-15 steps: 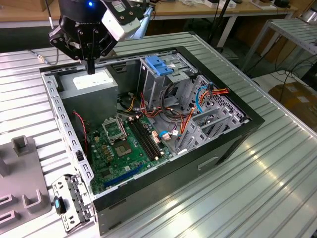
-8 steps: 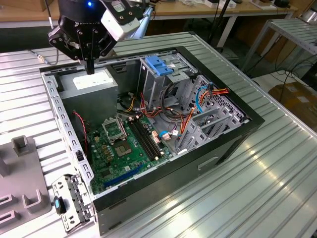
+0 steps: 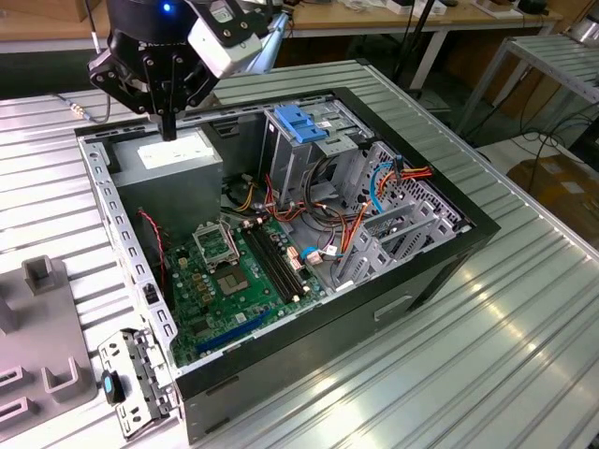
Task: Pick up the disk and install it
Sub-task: 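Reach for the disk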
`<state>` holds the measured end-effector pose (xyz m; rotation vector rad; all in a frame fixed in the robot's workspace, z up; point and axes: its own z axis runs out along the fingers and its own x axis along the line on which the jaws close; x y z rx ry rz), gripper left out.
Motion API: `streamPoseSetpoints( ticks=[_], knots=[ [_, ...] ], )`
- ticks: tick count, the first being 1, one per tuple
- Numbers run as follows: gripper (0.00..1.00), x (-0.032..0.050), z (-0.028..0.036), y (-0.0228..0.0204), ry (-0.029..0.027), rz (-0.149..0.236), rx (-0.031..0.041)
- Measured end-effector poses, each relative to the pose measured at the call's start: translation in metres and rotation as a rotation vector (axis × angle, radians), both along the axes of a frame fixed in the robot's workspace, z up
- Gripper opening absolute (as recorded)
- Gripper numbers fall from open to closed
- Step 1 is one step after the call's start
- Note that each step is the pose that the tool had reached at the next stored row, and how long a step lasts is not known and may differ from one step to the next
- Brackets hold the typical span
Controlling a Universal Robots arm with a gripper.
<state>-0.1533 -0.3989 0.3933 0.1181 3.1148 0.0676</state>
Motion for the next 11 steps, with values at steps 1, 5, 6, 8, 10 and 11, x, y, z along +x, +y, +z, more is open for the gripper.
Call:
streamPoseSetpoints(
  ticks=[1, 5, 6, 8, 10, 11],
  knots=[
    [0.11, -0.0002, 0.0, 0.0, 0.0, 0.0, 0.0],
    [0.11, -0.0012, 0.0, 0.0, 0.0, 0.0, 0.0],
    [0.11, -0.0014, 0.0, 0.0, 0.0, 0.0, 0.0],
    [0.11, -0.0021, 0.0, 0.0, 0.0, 0.0, 0.0],
    [0.11, -0.0029, 0.0, 0.0, 0.0, 0.0, 0.0],
    [0.11, -0.0038, 0.0, 0.0, 0.0001, 0.0, 0.0]
  ],
)
